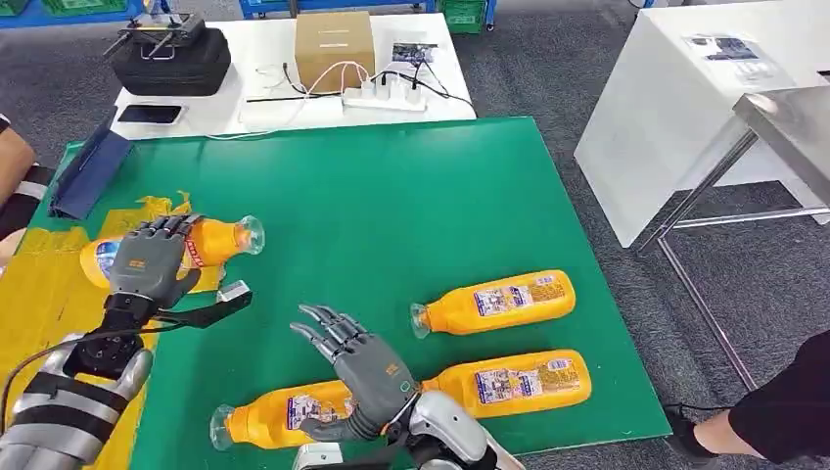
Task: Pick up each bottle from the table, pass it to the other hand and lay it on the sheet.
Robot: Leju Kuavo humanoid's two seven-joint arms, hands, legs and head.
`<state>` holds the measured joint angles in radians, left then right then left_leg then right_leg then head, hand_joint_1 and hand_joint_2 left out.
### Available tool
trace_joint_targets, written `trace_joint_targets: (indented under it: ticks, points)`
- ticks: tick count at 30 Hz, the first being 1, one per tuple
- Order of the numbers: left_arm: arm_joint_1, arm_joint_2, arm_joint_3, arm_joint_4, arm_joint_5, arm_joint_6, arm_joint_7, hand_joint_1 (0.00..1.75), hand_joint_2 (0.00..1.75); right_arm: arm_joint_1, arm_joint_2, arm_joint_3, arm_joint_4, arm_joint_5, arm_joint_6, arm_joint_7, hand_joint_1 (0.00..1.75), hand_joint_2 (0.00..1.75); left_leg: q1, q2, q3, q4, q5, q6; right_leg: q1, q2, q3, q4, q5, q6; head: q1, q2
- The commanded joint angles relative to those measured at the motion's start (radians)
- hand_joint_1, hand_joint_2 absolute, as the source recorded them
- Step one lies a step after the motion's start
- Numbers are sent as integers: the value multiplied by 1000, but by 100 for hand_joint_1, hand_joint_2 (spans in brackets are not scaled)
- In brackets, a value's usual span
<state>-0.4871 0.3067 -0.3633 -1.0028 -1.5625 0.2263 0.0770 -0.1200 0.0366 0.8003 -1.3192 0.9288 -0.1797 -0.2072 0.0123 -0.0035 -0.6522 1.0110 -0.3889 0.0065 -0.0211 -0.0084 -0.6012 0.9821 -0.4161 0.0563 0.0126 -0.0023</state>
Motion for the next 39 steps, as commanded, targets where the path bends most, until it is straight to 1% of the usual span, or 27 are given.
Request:
trace_joint_targets:
  ticks: [1, 3, 4, 5, 6, 7, 8, 9, 12, 13, 15, 16, 17, 23, 25, 27, 28, 29, 30, 31, 32, 34, 35, 36, 39]
  points:
    - [-233, -39, -192, 483, -8, -54, 70, 175, 175, -90, 5, 86, 181, 53, 14, 71, 0, 175, 1, -1, 4, -1, 0, 0, 1, -1, 5, -1, -1, -2, 0, 0]
    - [-242, -52, -184, 518, -8, -73, 72, 175, 175, -103, 12, 90, 219, 68, 20, 104, 0, 175, 1, -1, 6, -1, -1, 0, 1, -1, 7, -1, -1, -4, 0, 0]
    - [-248, -58, -178, 541, -8, -98, 67, 175, 175, -111, 18, 93, 243, 75, 24, 120, 0, 175, 1, -1, 4, -1, 0, 0, 1, -1, 4, -1, 0, -2, 0, 0]
    - [-251, -60, -176, 555, -6, -111, 64, 175, 175, -118, 23, 93, 262, 79, 28, 130, 0, 175, 1, -1, 5, -1, -1, 0, 1, -1, 6, -1, -1, -3, 0, 0]
    - [-259, -65, -173, 573, -4, -133, 55, 115, 175, -132, 30, 97, 293, 88, 33, 148, 0, 175, 1, -1, 3, -1, 0, 0, 1, -1, 3, -1, 0, -2, 0, 0]
    - [-263, -67, -173, 583, -4, -144, 53, 19, 175, -138, 34, 96, 307, 93, 33, 158, 0, 175, 1, -1, 5, -1, -1, 0, 1, -1, 5, -1, -1, -3, 0, 0]
    - [-274, -72, -178, 605, -7, -169, 45, 3, 175, -154, 46, 99, 345, 97, 40, 164, 0, 175, 1, -1, 6, 0, -1, 0, 1, -1, 7, -1, -1, -4, 0, 0]
    - [-276, -76, -178, 609, -8, -173, 44, 0, 175, -158, 48, 98, 353, 95, 43, 164, 0, 175, 1, 0, 4, 0, -1, 0, 1, 0, 4, 0, 0, -3, 0, 0]
    - [-281, -93, -174, 623, -7, -170, 49, 0, 175, -172, 58, 103, 390, 98, 54, 175, 0, 175, 0, 0, 2, -1, 0, 0, 0, 0, 3, -1, 0, -2, 0, 0]
    - [-281, -93, -174, 623, -7, -170, 49, 0, 175, -172, 58, 103, 390, 98, 54, 175, 0, 175, 1, 0, 4, 0, -1, 0, 1, 0, 5, 0, 0, -3, 0, 0]
    - [-281, -93, -174, 623, -7, -170, 49, 0, 175, -172, 58, 103, 390, 98, 54, 175, 0, 175, 1, 0, 2, 0, 0, 0, 1, 0, 3, 0, 0, -2, 0, 0]
    - [-281, -93, -174, 623, -7, -170, 49, 0, 175, -172, 58, 103, 390, 98, 54, 175, 0, 175, 1, -1, 4, 0, -1, 0, 1, -1, 5, 0, -1, -3, 0, 0]
    - [-281, -93, -174, 623, -7, -170, 49, 0, 175, -172, 58, 103, 390, 98, 54, 175, 0, 175, 0, 0, 2, -1, 0, 0, 0, 0, 2, 0, 0, -2, 0, 0]
    - [-281, -91, -174, 623, -7, -170, 49, 0, 175, -170, 58, 104, 388, 98, 54, 176, 0, 175, 0, 0, 4, 0, -1, 0, 1, 0, 5, 0, -1, -3, 0, 0]
    - [-277, -99, -163, 624, 0, -161, 47, 0, 175, -179, 57, 112, 405, 109, 76, 211, 0, 175, 1, 0, 5, 0, -1, 0, 1, 0, 6, 0, -1, -3, 0, 0]
    - [-275, -106, -158, 626, 5, -157, 42, 0, 175, -187, 59, 116, 431, 110, 88, 219, 0, 175, 1, 0, 5, 0, -1, 0, 1, 0, 6, 0, -1, -3, 0, 0]
    - [-273, -110, -151, 625, 14, -143, 34, 0, 175, -195, 62, 119, 455, 110, 97, 222, 0, 175, 0, 0, 4, 0, 0, 0, 1, 0, 5, -1, 0, -2, 0, 0]
    - [-272, -114, -135, 621, 33, -114, 28, 0, 175, -200, 63, 122, 473, 110, 105, 226, 0, 175, 1, 0, 6, 0, -1, 0, 1, 0, 7, -1, -1, -3, 0, 0]
    - [-272, -119, -118, 612, 52, -79, 23, 0, 175, -201, 61, 125, 483, 109, 111, 229, 0, 175, 0, 0, 4, -1, 0, 0, 0, 0, 4, -1, 0, -2, 0, 0]
    - [-276, -121, -108, 601, 63, -51, 18, 0, 175, -202, 57, 129, 491, 108, 119, 231, 0, 175, 1, -1, 6, 0, -1, 0, 1, -1, 6, -1, -1, -3, 0, 0]
    - [-281, -124, -100, 592, 75, -36, 7, 0, 175, -203, 55, 133, 494, 105, 127, 232, 0, 175, 0, -1, 4, -1, 0, 0, 1, -1, 4, -1, 0, -2, 0, 0]
    - [-286, -133, -80, 562, 108, -19, -24, 0, 175, -198, 49, 131, 487, 85, 131, 221, 0, 175, 1, -3, 5, 0, 0, 0, 2, -3, 7, -1, -1, -4, 0, 0]
    - [-284, -137, -71, 537, 128, -11, -44, 0, 175, -189, 44, 125, 466, 64, 123, 200, 0, 175, 1, -3, 2, 0, 2, 1, 1, -3, 4, -1, 0, -2, 0, 0]
    - [-279, -138, -67, 515, 141, -4, -56, 0, 175, -179, 40, 119, 441, 44, 113, 179, 0, 175, 1, -4, 3, 0, 1, 1, 1, -3, 5, 0, -1, -3, 0, 0]
    - [-257, -139, -63, 457, 161, 4, -61, 0, 175, -157, 32, 116, 362, 26, 91, 167, 0, 175, 1, -4, 3, 1, 1, 1, 1, -4, 5, 0, 0, -5, 0, 0]
